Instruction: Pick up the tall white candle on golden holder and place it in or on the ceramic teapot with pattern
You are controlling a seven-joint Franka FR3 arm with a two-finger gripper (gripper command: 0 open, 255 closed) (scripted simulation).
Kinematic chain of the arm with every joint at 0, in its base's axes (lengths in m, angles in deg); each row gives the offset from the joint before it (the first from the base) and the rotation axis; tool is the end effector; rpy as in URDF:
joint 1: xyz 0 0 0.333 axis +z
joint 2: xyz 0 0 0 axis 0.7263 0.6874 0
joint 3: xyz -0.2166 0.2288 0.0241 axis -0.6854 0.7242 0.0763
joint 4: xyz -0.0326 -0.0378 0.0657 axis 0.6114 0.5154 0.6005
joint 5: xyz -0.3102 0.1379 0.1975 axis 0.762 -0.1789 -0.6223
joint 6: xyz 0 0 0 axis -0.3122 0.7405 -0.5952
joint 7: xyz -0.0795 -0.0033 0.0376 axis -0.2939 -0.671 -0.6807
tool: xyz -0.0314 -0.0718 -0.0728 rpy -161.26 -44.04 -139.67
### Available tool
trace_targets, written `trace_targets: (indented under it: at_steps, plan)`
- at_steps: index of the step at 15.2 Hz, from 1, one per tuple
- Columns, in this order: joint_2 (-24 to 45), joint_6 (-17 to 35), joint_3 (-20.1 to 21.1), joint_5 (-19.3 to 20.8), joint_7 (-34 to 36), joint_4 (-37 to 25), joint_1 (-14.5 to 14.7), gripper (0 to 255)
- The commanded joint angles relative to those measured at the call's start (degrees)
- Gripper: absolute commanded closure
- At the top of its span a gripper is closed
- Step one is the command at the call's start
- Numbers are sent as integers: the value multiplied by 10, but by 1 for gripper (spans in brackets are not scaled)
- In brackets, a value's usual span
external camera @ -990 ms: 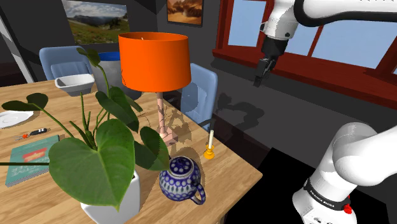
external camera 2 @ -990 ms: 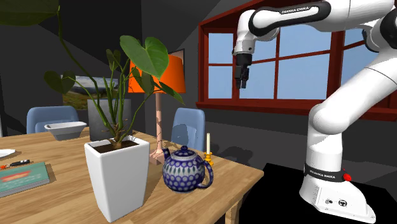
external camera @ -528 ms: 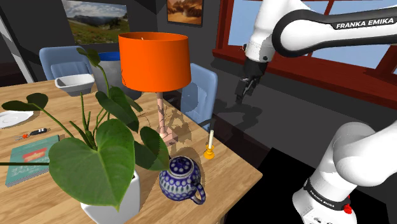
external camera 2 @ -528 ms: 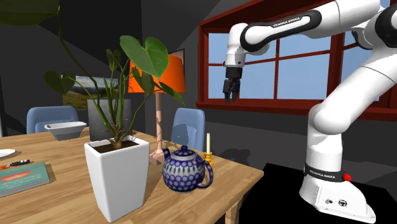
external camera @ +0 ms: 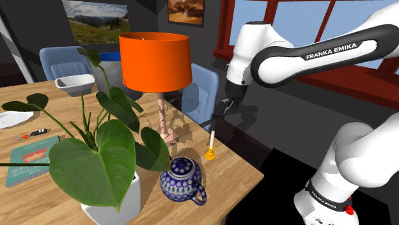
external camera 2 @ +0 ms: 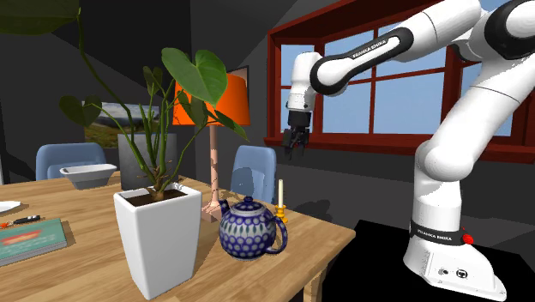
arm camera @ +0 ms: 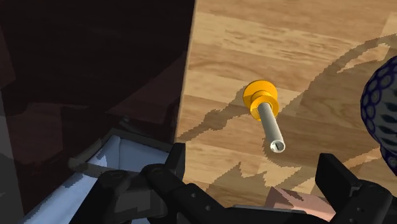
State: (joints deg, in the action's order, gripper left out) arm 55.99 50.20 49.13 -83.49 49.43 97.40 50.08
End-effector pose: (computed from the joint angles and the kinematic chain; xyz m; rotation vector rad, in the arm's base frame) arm 0.3881 0.1149 0.4736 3.1110 -0.0124 0.2234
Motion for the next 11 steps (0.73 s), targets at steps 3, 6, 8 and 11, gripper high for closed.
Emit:
trace_targets:
  at_steps: [3,6,8,11]
  plan:
    - [73,81,34,2,46,-2,0,0]
    - [97,110,41,6,56,3,-1,0]
    - [108,127,43,9,58,10,-3,0]
    - [125,154,46,14,62,18,-6,0]
